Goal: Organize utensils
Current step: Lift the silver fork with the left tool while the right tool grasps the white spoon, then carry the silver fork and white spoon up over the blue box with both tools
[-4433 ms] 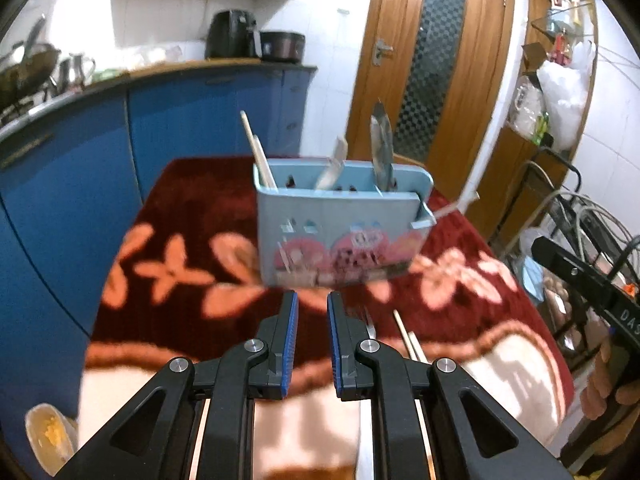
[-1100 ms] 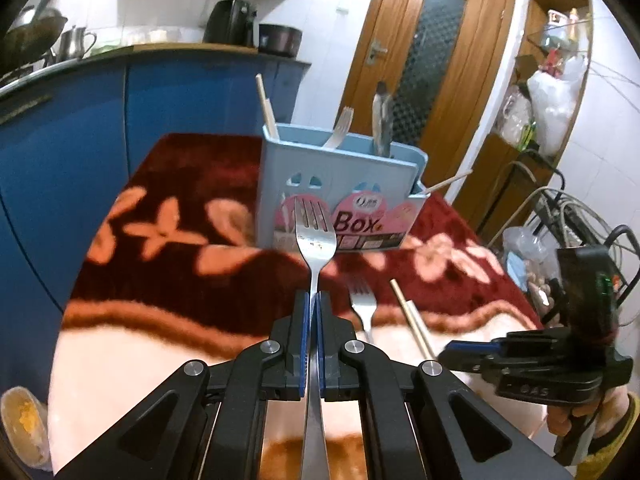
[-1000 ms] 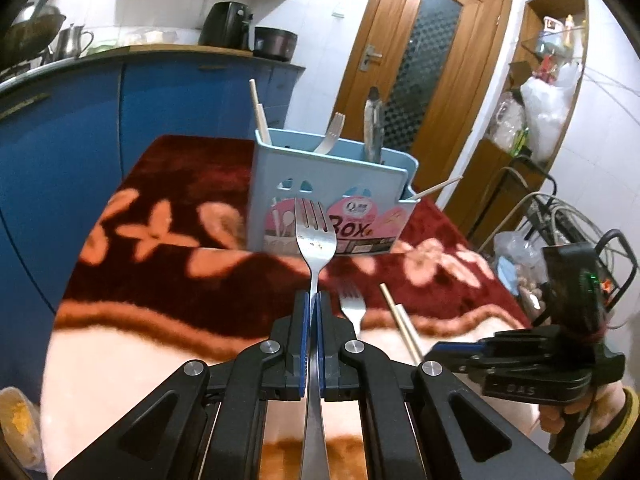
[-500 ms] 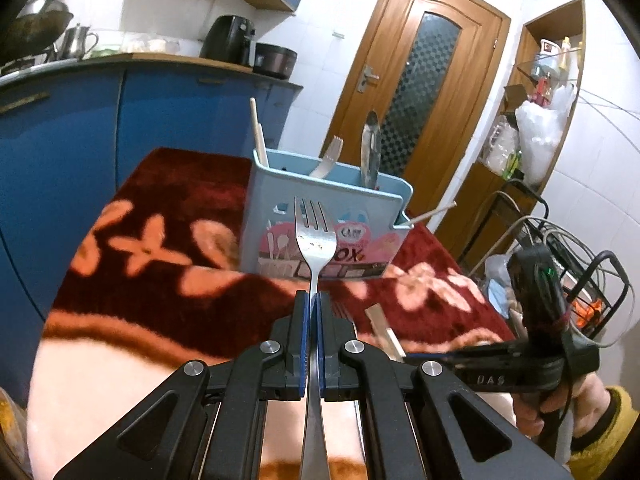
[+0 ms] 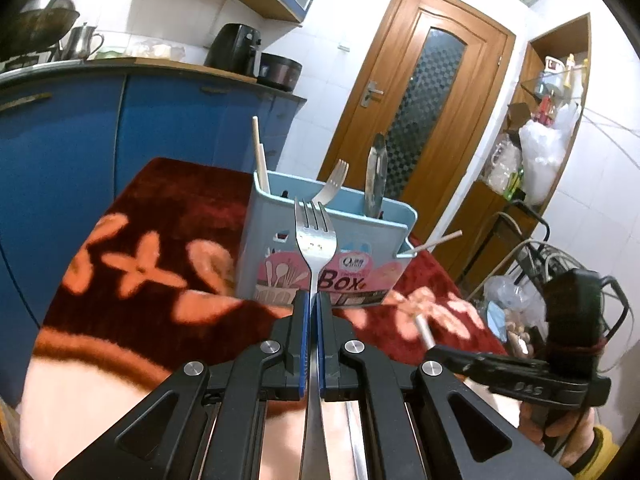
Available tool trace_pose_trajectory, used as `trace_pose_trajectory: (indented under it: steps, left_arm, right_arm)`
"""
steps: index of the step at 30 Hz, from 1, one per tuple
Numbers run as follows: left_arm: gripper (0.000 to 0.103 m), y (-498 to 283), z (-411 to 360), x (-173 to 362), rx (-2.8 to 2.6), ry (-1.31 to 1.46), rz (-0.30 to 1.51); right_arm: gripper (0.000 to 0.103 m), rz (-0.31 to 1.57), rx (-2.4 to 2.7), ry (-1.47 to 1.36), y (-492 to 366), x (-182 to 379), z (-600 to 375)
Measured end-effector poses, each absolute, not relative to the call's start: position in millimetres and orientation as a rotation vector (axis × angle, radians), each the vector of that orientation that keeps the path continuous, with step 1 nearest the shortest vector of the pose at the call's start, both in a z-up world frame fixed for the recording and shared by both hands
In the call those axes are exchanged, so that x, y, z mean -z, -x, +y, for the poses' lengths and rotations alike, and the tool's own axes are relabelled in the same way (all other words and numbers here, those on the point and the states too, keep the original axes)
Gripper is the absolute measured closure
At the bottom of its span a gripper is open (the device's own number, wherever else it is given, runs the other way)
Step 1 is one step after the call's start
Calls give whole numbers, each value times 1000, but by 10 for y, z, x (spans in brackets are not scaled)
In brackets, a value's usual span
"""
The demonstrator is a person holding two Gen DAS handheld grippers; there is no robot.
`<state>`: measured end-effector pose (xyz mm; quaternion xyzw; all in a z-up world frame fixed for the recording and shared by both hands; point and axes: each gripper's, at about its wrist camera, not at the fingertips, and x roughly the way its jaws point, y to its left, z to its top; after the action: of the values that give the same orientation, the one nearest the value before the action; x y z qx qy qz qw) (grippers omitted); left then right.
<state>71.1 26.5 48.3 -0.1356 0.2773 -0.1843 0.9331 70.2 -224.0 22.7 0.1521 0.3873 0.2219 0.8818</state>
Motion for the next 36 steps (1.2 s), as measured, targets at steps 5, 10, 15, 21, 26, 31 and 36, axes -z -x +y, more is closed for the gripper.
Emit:
trace_pose_trajectory:
  steps: [5, 10, 15, 21, 26, 31, 36]
  left_arm:
    - [100, -803, 240, -602, 373, 283, 538]
    - [100, -922, 217, -839, 361, 297, 474]
    - [100, -1139, 173, -1035, 348, 324, 410]
    - [100, -1463, 133, -1148, 279, 307, 306]
    - [100, -1632, 104, -1228, 223, 277, 225]
    - [100, -1754, 55, -1190, 142, 244, 166]
    - [100, -1819, 32, -1138, 90, 240, 117]
  right_arm:
    - [94, 669, -446, -302, -653, -450, -2277]
    - [94, 546, -438, -319, -672, -676, -2361]
    - [94, 466, -426, -334, -715, -845, -2383]
    - [94, 409, -412, -335, -810, -979, -2395]
    - [94, 387, -403, -334, -942, -1025, -2400]
    - [94, 382, -383, -352, -1129, -1015, -2403]
    - [94, 354, -352, -380, -1343, -1042, -2416]
